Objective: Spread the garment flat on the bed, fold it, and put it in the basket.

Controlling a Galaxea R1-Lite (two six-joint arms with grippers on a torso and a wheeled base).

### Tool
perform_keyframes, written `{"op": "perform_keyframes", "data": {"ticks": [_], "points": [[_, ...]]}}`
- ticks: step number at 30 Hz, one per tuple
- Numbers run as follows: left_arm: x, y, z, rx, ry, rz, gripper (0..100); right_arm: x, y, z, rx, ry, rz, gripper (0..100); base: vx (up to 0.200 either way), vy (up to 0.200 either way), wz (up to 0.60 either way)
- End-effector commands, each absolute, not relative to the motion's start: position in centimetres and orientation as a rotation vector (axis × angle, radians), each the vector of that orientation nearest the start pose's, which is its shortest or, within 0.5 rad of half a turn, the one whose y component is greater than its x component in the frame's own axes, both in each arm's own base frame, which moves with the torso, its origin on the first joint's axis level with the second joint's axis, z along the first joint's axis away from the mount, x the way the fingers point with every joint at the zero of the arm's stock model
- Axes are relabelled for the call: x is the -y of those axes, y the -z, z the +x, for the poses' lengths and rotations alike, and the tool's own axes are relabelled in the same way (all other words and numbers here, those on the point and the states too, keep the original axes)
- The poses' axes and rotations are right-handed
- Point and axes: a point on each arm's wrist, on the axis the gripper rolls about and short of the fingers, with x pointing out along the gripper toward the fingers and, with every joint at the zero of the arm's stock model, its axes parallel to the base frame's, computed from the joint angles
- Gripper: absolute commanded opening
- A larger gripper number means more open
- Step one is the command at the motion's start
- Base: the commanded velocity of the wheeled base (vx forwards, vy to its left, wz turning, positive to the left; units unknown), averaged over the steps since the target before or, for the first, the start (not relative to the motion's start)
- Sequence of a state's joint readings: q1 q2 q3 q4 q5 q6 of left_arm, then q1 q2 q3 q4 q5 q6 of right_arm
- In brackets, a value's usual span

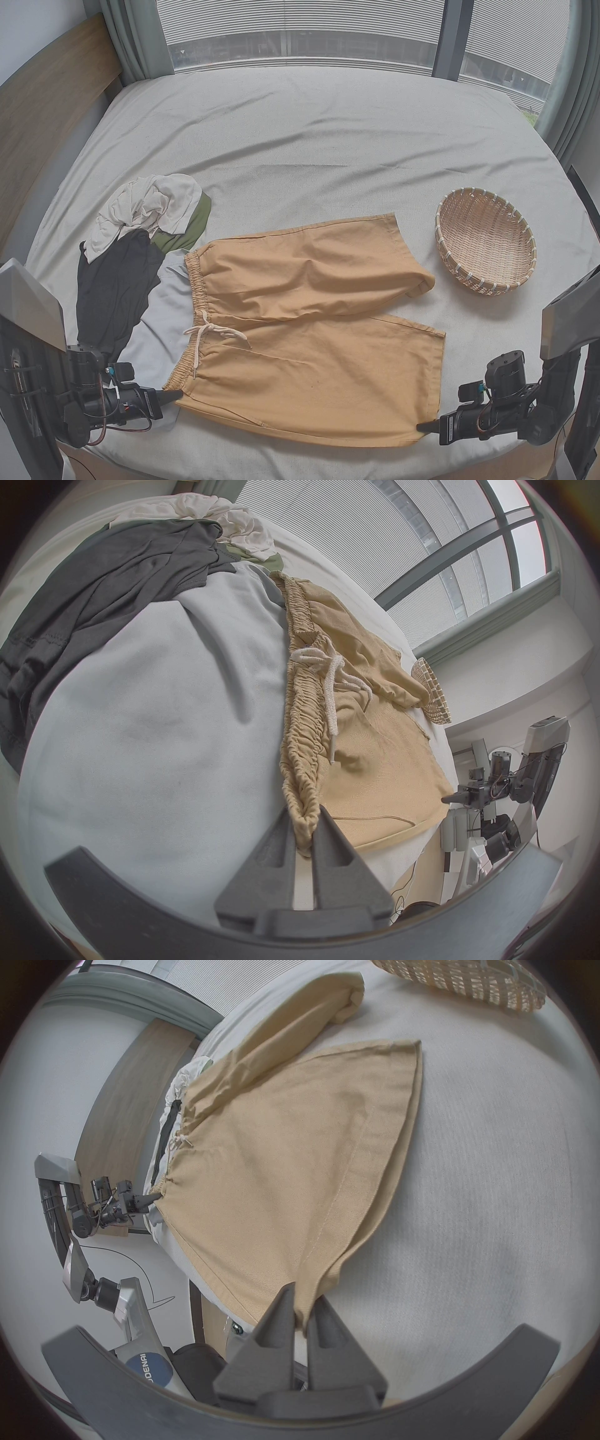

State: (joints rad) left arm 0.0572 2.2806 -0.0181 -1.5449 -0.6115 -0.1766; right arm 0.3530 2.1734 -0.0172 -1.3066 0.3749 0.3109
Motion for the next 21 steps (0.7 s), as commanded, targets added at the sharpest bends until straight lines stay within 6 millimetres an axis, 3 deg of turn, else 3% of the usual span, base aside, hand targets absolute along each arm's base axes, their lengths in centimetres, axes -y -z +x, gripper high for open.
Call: {"op": "perform_keyframes", "data": {"ticks": [1,4,6,7,10,14,21], "points": [[-0.1,1.7,21.7,-0.714,0.471,-0.397,0,-7.6,0.0,19.3,-0.837,-0.557,0.308,0,0.000,0.000,0.00],[-0.2,0.7,22.7,-0.645,0.482,-0.387,0,-7.3,-1.2,20.6,-0.687,-0.560,0.326,0,0.000,0.000,0.00],[-0.2,0.7,22.7,-0.645,0.482,-0.387,0,-7.3,-1.2,20.6,-0.687,-0.560,0.326,0,0.000,0.000,0.00],[-0.1,-0.5,24.0,-0.568,0.489,-0.392,0,-7.4,-2.4,22.0,-0.590,-0.563,0.350,0,0.000,0.000,0.00],[0.3,-2.2,25.7,-0.480,0.497,-0.423,0,-7.7,-4.2,23.2,-0.495,-0.574,0.393,0,0.000,0.000,0.00],[1.1,-4.7,26.6,-0.388,0.525,-0.466,0,-7.8,-6.6,25.0,-0.364,-0.580,0.431,0,0.000,0.000,0.00],[2.0,-7.3,27.6,-0.284,0.524,-0.492,0,-7.6,-9.2,27.0,-0.252,-0.577,0.468,0,0.000,0.000,0.00]]}}
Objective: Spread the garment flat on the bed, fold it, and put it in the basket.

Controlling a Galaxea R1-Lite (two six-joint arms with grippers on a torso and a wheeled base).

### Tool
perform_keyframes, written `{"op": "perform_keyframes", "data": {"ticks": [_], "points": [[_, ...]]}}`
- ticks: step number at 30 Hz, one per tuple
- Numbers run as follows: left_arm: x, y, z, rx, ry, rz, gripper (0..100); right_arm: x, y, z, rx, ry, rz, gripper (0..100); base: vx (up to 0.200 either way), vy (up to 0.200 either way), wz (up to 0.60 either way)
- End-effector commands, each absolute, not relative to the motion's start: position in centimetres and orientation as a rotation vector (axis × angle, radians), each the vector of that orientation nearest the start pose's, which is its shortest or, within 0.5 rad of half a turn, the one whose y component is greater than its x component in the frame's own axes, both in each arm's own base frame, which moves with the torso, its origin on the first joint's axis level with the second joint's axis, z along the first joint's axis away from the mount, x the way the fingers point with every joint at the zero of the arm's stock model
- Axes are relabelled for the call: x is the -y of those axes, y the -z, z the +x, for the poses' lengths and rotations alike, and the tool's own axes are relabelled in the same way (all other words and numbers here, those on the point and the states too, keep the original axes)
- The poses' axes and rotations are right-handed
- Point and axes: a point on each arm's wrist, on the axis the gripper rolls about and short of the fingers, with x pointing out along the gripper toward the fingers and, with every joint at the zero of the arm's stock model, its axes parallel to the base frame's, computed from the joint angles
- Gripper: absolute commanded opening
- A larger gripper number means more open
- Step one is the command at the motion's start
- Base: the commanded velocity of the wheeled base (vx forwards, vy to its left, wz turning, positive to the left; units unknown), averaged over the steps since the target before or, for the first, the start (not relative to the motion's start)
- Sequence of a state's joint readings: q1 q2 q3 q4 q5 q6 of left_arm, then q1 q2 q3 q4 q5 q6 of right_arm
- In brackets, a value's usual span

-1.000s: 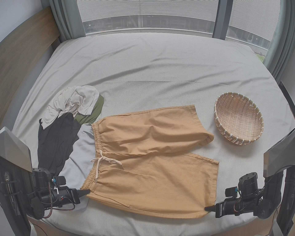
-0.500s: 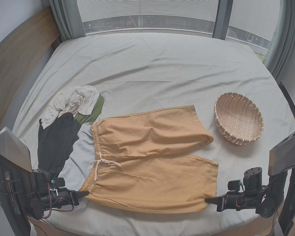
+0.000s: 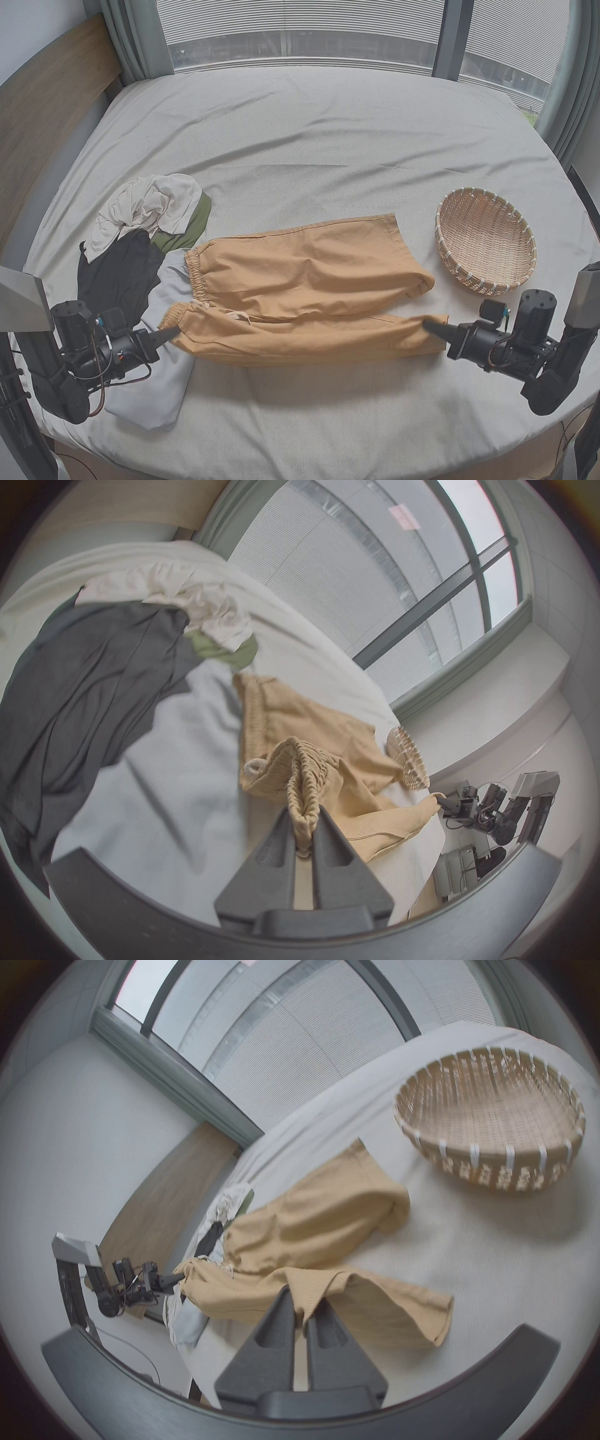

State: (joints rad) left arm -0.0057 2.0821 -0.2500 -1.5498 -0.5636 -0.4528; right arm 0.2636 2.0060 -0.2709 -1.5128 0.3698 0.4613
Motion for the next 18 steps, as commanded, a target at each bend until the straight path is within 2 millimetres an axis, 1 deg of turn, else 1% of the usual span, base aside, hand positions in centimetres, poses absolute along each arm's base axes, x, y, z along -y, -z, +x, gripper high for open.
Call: {"op": "perform_keyframes", "data": {"ticks": [1,2,3,4,9,15,18], "points": [[2.1,-7.5,27.6,-0.275,0.526,-0.492,0,-7.7,-9.6,27.2,-0.240,-0.580,0.472,0,0.000,0.000,0.00],[2.2,-7.7,27.7,-0.264,0.527,-0.491,0,-7.7,-9.9,27.4,-0.230,-0.583,0.478,0,0.000,0.000,0.00],[2.3,-8.4,27.8,-0.239,0.528,-0.498,0,-7.8,-10.7,27.9,-0.201,-0.590,0.493,0,0.000,0.000,0.00],[2.4,-8.8,27.9,-0.227,0.528,-0.509,0,-7.8,-11.0,28.2,-0.191,-0.589,0.497,0,0.000,0.000,0.00],[2.8,-9.9,28.6,-0.176,0.493,-0.551,0,-8.1,-12.1,29.5,-0.167,-0.594,0.498,0,0.000,0.000,0.00],[2.5,-10.1,29.0,-0.163,0.466,-0.554,0,-8.0,-13.2,31.0,-0.141,-0.588,0.496,0,0.000,0.000,0.00],[2.4,-9.8,29.2,-0.178,0.440,-0.558,0,-7.8,-14.0,32.1,-0.125,-0.576,0.496,0,0.000,0.000,0.00]]}}
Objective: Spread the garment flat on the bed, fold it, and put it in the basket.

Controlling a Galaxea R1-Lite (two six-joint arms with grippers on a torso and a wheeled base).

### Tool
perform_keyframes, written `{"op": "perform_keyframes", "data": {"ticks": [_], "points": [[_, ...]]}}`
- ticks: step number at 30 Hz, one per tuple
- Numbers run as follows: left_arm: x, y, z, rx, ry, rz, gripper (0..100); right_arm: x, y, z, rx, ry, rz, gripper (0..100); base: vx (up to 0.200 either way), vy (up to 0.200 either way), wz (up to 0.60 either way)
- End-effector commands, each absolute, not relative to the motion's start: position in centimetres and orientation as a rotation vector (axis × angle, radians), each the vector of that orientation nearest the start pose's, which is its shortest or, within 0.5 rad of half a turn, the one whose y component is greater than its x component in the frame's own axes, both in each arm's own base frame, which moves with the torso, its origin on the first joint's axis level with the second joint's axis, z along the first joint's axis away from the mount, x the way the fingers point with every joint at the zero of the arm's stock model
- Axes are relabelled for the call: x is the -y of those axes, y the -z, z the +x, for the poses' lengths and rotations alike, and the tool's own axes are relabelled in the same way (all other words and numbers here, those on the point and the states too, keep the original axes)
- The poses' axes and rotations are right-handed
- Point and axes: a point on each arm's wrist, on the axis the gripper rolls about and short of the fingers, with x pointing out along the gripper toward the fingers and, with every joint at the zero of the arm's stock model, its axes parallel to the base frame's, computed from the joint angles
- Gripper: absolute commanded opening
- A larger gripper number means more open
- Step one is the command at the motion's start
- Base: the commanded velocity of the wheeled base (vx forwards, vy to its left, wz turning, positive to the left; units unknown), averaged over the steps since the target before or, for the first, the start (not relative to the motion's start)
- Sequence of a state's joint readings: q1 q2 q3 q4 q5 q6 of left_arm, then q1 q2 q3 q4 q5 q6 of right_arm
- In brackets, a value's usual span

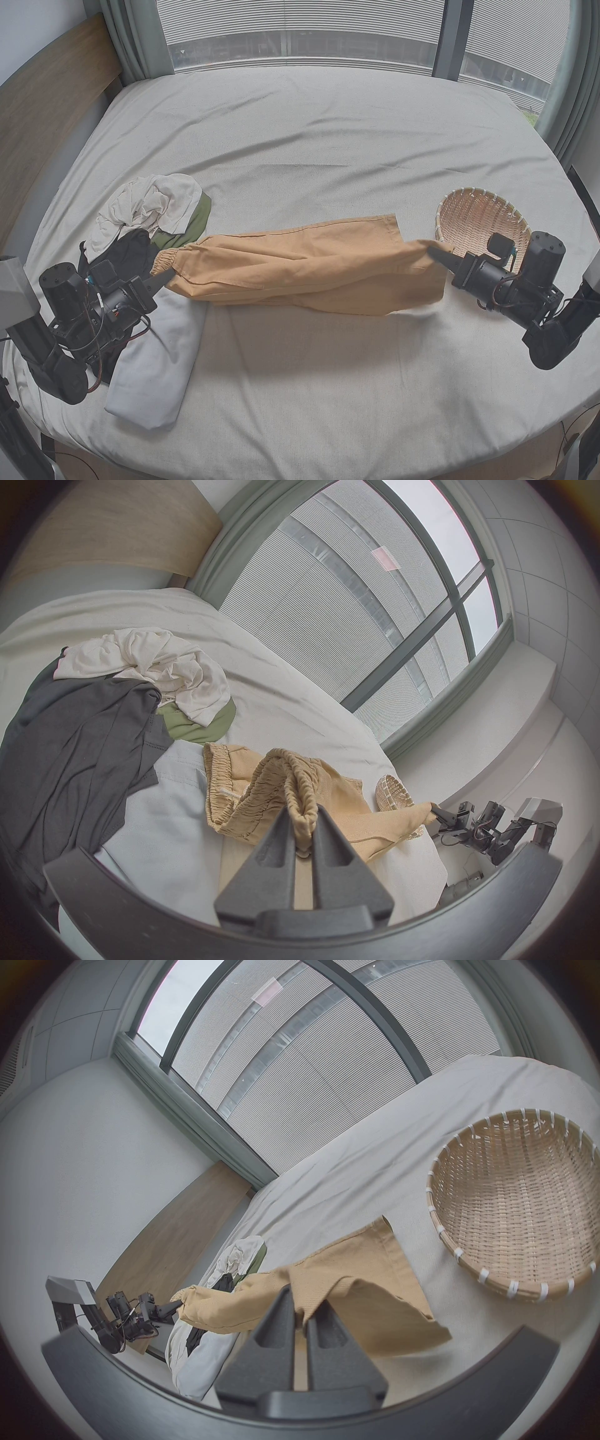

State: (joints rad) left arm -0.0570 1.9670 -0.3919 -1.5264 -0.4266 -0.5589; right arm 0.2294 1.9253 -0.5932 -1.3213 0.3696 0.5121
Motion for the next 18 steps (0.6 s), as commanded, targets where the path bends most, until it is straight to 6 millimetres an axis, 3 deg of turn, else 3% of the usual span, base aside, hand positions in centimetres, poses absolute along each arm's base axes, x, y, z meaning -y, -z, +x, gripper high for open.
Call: {"op": "perform_keyframes", "data": {"ticks": [1,6,12,18], "points": [[2.4,-9.7,29.3,-0.185,0.437,-0.560,0,-7.8,-14.1,32.3,-0.122,-0.576,0.495,0,0.000,0.000,0.00],[2.4,-9.5,29.6,-0.205,0.428,-0.564,0,-7.8,-14.3,33.2,-0.115,-0.572,0.494,0,0.000,0.000,0.00],[2.5,-9.3,30.0,-0.259,0.386,-0.573,0,-8.3,-12.8,35.4,-0.144,-0.565,0.496,0,0.000,0.000,0.00],[2.5,-8.9,30.1,-0.317,0.370,-0.582,0,-8.5,-11.9,36.4,-0.158,-0.561,0.497,0,0.000,0.000,0.00]]}}
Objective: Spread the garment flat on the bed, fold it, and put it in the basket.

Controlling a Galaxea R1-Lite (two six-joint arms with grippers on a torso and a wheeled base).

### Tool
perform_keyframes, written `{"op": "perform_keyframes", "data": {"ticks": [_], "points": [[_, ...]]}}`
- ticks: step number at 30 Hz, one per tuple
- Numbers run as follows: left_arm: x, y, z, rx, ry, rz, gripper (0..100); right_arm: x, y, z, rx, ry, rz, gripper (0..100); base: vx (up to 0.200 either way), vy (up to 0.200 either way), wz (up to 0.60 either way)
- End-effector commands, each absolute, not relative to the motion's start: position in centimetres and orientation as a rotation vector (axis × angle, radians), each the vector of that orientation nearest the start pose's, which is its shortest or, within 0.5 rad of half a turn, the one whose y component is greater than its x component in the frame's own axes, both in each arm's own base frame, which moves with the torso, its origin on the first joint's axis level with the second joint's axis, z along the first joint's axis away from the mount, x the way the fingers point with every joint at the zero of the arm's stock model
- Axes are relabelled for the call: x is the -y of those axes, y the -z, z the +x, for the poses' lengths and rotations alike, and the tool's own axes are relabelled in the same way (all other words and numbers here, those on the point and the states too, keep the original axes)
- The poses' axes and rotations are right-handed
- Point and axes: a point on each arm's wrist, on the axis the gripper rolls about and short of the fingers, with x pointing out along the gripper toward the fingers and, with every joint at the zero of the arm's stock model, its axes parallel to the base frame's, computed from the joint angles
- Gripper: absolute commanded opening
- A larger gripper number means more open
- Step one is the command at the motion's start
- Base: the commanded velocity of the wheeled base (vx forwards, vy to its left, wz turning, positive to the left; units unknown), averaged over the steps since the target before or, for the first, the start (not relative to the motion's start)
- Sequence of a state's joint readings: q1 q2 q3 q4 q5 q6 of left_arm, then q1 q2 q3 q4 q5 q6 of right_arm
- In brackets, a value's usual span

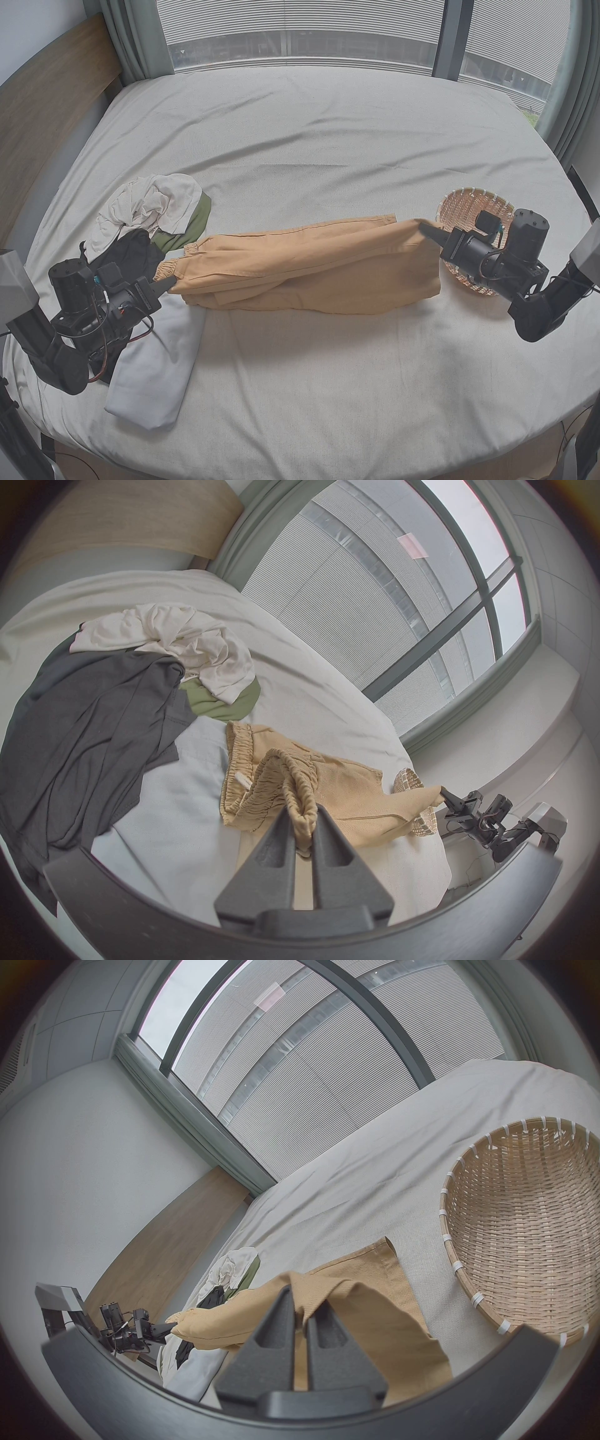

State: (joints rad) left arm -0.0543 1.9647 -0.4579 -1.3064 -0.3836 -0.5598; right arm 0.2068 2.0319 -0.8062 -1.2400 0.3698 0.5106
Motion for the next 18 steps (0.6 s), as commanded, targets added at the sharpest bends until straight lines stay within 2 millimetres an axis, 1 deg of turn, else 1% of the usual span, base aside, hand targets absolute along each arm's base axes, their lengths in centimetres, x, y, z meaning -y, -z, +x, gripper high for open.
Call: {"op": "perform_keyframes", "data": {"ticks": [1,8,12,14,18], "points": [[2.5,-8.9,30.1,-0.317,0.370,-0.582,0,-8.5,-11.8,36.4,-0.158,-0.561,0.497,0,0.000,0.000,0.00],[2.6,-9.3,31.5,-0.343,0.364,-0.587,0,-8.7,-11.6,37.8,-0.159,-0.559,0.498,0,0.000,0.000,0.00],[2.6,-9.5,32.1,-0.353,0.360,-0.601,0,-8.8,-11.9,38.4,-0.165,-0.558,0.498,0,0.000,0.000,0.00],[2.6,-9.8,32.5,-0.356,0.356,-0.627,0,-9.0,-11.7,39.0,-0.174,-0.555,0.499,0,0.000,0.000,0.00],[2.8,-9.7,33.2,-0.367,0.355,-0.634,0,-9.1,-11.7,39.7,-0.176,-0.555,0.499,0,0.000,0.000,0.00]]}}
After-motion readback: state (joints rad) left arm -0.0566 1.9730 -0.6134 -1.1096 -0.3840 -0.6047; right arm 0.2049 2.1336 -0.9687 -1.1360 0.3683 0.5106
